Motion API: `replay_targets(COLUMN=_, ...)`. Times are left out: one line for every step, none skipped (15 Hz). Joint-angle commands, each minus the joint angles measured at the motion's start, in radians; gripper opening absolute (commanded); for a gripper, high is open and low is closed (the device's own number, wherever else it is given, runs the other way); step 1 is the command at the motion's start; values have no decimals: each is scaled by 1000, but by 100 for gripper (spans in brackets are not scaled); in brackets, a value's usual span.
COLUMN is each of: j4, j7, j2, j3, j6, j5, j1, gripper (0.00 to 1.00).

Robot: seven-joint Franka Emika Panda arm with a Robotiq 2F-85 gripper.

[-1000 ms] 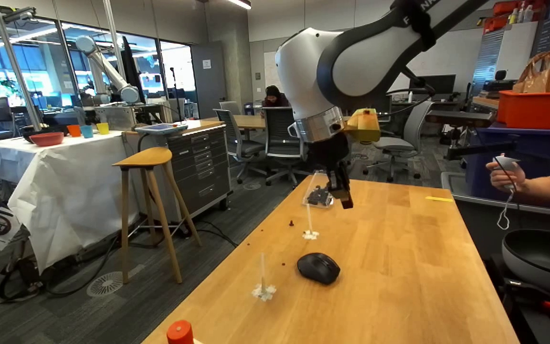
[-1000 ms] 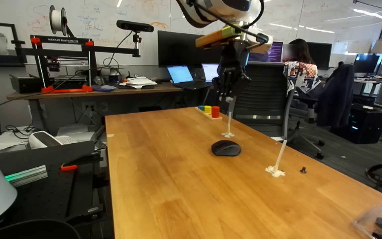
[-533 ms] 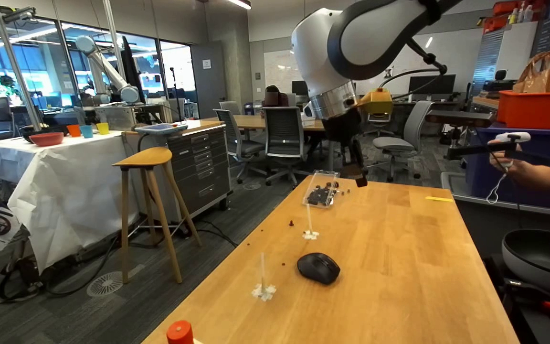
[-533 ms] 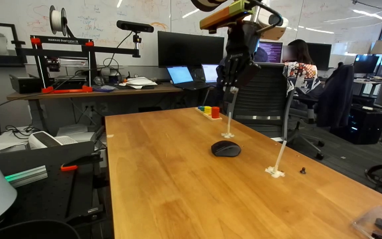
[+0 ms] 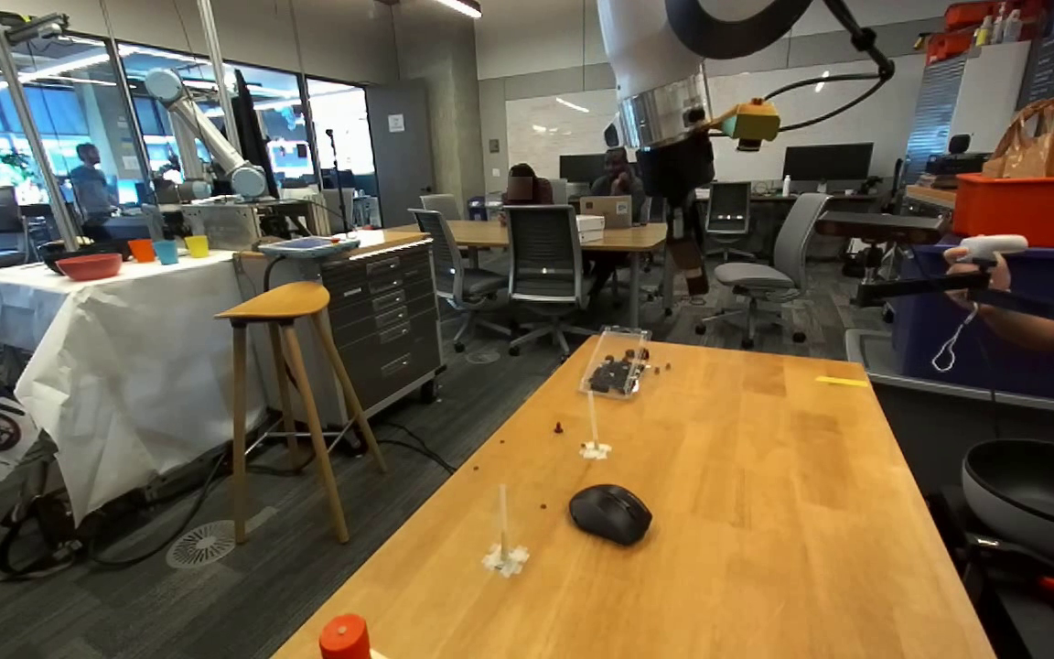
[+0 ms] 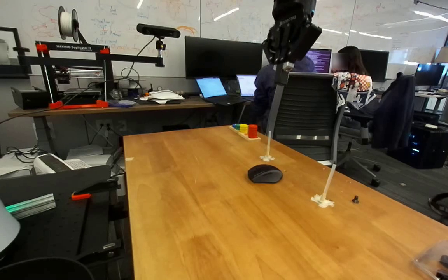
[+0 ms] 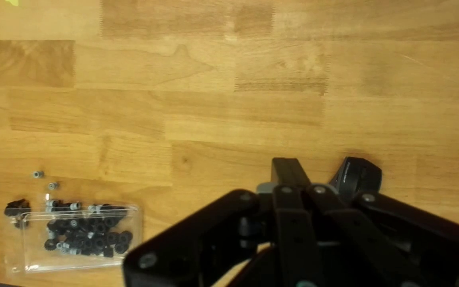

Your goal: Click on the mouse

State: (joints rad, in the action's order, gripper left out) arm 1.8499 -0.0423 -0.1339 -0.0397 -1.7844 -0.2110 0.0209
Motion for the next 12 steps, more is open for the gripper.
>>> replay_targets(j4=25, j7=-22, j2=64, j3=0, j6=50, j5=0, j1=6, gripper=19)
replay_targets(j4=15, j7=-21, j2=65, j3=0, j6=93, j5=7, j1=7, gripper=27)
replay_targets(j4=4, j7=-1, j2=33, j3=3, j6=43, j5=0, j1=3, gripper=7)
replay_targets(j4=4, j7=-1, j2=39, j3=3, j6=64, j5=0, j1=3, gripper=15)
replay_targets(j4=4, j7=-1, j2=43, j3=3, j6=74, j5=0, j1=3, gripper=23)
replay_targets(j4=5, j7=-1, j2=44, j3=3, j6=77, j5=0, j1=3, gripper=27)
replay_targets(j4=5, j7=-1, j2=44, j3=3, j6=77, j5=0, j1=3, gripper=27)
replay_targets(j4=6, j7=-1, j2=44, j3=3, j6=77, j5=0, j1=3, gripper=27)
replay_targets(j4=6, j7=-1, j2=44, j3=3, j6=77, j5=0, j1=3, gripper=27)
replay_targets(j4=7, j7=-1, j2=44, j3=3, j6=77, j5=0, j1=4, gripper=27)
replay_targets(j4=7, j7=-1, j2=44, j3=3, j6=77, j5=0, j1=3, gripper=27)
replay_targets(j4=7, j7=-1, j2=44, j3=3, j6=77, j5=0, j1=4, gripper=27)
